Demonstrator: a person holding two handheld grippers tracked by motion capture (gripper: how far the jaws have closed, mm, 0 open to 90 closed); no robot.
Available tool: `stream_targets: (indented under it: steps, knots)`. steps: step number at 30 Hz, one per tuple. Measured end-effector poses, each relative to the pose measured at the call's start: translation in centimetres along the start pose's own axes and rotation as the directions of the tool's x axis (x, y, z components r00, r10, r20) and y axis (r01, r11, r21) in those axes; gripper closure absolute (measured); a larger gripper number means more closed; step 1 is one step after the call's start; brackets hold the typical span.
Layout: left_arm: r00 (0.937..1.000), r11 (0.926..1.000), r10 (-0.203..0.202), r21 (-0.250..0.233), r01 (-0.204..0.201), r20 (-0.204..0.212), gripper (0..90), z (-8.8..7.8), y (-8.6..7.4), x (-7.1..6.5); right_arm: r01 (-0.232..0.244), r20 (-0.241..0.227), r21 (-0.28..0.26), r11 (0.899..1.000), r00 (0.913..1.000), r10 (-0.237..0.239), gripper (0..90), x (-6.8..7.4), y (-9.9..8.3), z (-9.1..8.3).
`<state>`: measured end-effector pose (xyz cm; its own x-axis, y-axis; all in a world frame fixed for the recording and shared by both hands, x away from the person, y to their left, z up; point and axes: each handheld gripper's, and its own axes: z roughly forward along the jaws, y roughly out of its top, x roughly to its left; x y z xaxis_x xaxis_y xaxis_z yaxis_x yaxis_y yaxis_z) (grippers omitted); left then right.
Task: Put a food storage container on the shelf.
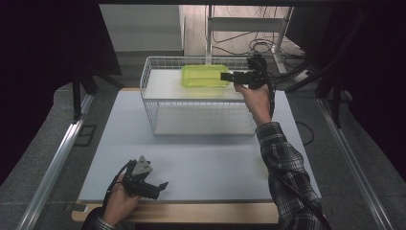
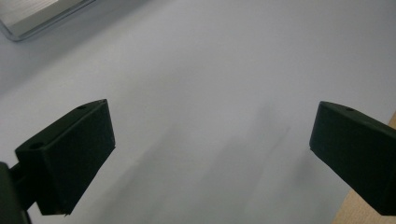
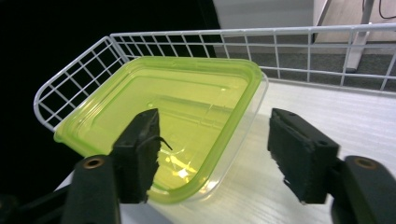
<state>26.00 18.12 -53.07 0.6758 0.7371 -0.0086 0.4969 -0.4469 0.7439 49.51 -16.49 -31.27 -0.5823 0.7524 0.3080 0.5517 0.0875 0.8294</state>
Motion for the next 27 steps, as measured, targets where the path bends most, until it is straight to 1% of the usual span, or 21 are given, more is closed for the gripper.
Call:
stream_targets:
  steps: [5, 7, 13, 18, 21, 27]
  knots:
    - [0.999, 0.9984, -0.045, -0.035, 0.045, 0.005, 0.0, -0.2, -0.1, 0.4, 0.023, -0.024, -0.006, 1.0, 0.9994, -0.023, 29.0, 0.3, -0.2, -0.8]
    - [0.9985, 0.9977, -0.054, -0.04, 0.054, 0.005, 0.0, -0.3, -0.1, 0.5, 0.028, -0.031, -0.006, 1.0, 0.9991, -0.028, 27.2, 0.4, -0.3, -1.1]
    - [0.9991, 0.9985, -0.042, -0.036, 0.042, 0.003, 0.0, -0.2, -0.1, 0.4, 0.05, -0.056, -0.01, 0.999, 0.9971, -0.051, 22.2, 0.7, -0.9, -1.8]
    - [0.9996, 0.9991, -0.028, -0.032, 0.028, -0.008, 0.0, -0.1, -0.1, 0.4, 0.059, -0.07, -0.007, 0.998, 0.9958, -0.059, 18.6, 0.7, -1.5, -2.1]
    - [0.9997, 0.9994, -0.022, -0.027, 0.022, -0.013, 0.0, -0.1, -0.1, 0.3, 0.081, -0.076, -0.008, 0.997, 0.9938, -0.081, 15.7, 0.8, -2.0, -2.4]
    - [0.9997, 0.9995, -0.023, -0.021, 0.023, -0.011, 0.1, 0.0, 0.0, 0.3, 0.121, -0.079, -0.003, 0.993, 0.9895, -0.121, 10.2, 1.2, -2.7, -2.8]
